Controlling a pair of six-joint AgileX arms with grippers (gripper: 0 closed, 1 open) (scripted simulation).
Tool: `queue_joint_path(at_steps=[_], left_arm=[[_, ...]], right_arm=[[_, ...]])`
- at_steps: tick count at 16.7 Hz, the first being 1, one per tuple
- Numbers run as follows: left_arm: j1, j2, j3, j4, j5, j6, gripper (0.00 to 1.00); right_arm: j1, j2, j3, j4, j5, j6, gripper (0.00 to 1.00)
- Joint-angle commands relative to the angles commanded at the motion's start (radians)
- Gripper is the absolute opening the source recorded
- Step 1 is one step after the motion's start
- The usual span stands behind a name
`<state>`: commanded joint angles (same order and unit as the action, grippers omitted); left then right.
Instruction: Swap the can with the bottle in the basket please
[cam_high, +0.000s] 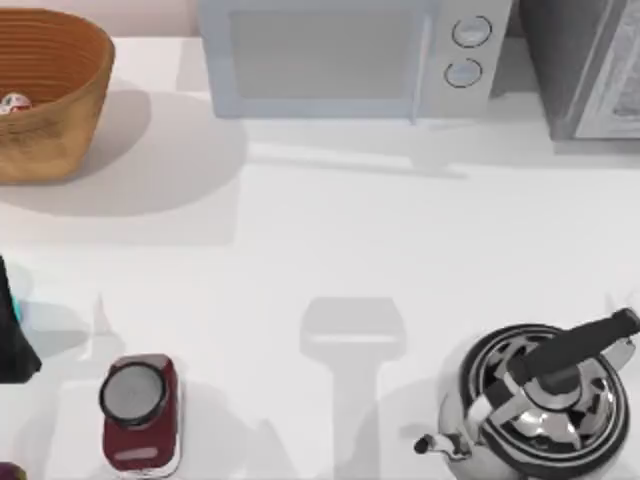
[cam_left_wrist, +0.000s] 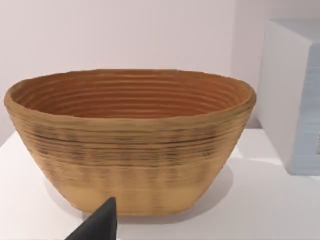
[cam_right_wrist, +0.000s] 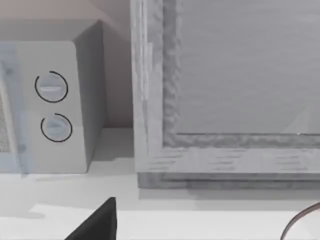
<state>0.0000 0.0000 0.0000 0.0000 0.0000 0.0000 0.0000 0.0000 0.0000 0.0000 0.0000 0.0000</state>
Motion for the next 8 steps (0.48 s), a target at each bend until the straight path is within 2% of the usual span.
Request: queue_joint_path(at_steps=[4, 8], left_arm=[[0.005, 0.026, 0.014, -0.018, -0.002, 0.001, 1.00], [0.027, 0.187, 0.130, -0.113, -0.003, 0.007, 1.00]], right_arm=[[0.000, 0.000, 0.000, 0.000, 0.000, 0.000, 1.00], [0.000, 0.000, 0.000, 0.000, 0.000, 0.000, 1.00]])
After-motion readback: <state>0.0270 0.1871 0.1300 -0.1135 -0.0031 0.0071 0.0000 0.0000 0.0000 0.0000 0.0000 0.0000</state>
